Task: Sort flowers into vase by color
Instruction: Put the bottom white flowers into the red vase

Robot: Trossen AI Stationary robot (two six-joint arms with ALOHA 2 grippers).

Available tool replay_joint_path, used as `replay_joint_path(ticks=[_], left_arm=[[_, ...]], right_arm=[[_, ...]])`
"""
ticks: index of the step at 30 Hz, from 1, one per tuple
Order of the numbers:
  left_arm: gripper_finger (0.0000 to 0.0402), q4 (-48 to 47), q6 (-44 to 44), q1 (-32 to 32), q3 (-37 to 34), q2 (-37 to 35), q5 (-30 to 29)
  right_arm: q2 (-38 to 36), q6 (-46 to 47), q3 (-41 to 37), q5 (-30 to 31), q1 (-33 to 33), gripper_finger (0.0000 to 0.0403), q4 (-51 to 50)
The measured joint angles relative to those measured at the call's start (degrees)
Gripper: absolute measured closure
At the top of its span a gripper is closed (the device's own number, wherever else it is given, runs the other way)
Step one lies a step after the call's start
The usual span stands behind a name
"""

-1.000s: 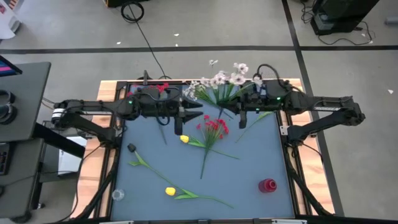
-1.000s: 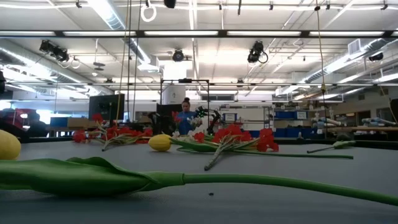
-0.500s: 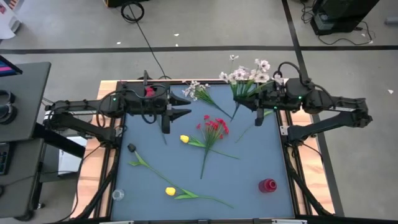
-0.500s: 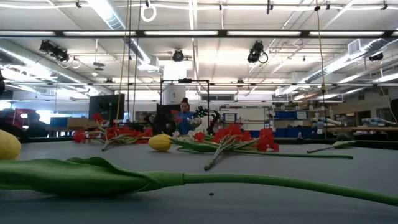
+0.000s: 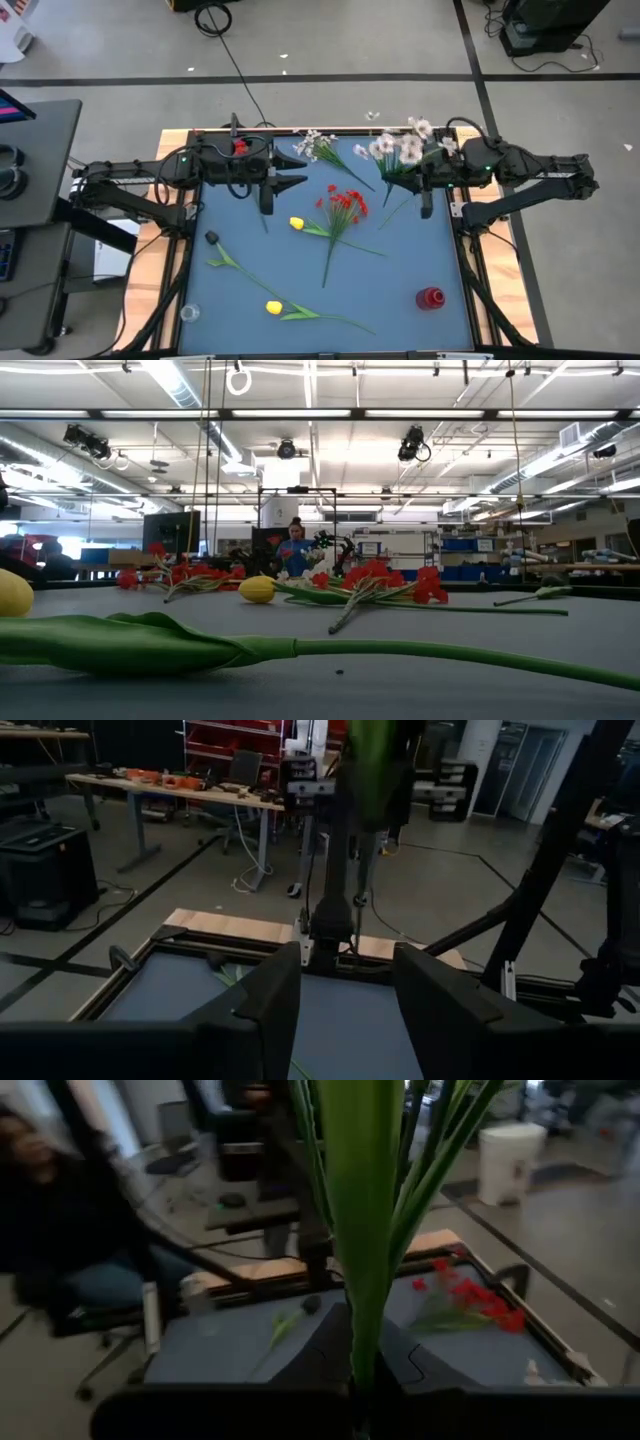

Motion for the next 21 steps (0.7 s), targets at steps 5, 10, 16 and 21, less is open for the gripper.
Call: replay_joint_path(ticks=[5,10,16,21], left_arm=[[0.0234,0.02,0.0,0.0,0.0,0.0,0.0],[0.0234,0.02,-0.01,0.0,0.0,0.0,0.0],[0.0234,0.02,-0.02,0.0,-0.02,0.0,0.0],[0.0234,0.02,-0.02,0.0,-0.02,0.0,0.0]], right_arm=[[-4.33,-2.73,-0.38,-6.61,0.12,0.0393,-2.71],[-10.65,-3.87,-2.98,-13.32,0.13,0.0393,-4.08],[-15.51,-2.96,-7.21,-16.65,0.11,0.0393,-4.29],[-16.2,-2.78,-10.66,-22.6,0.13,0.0393,-0.64]])
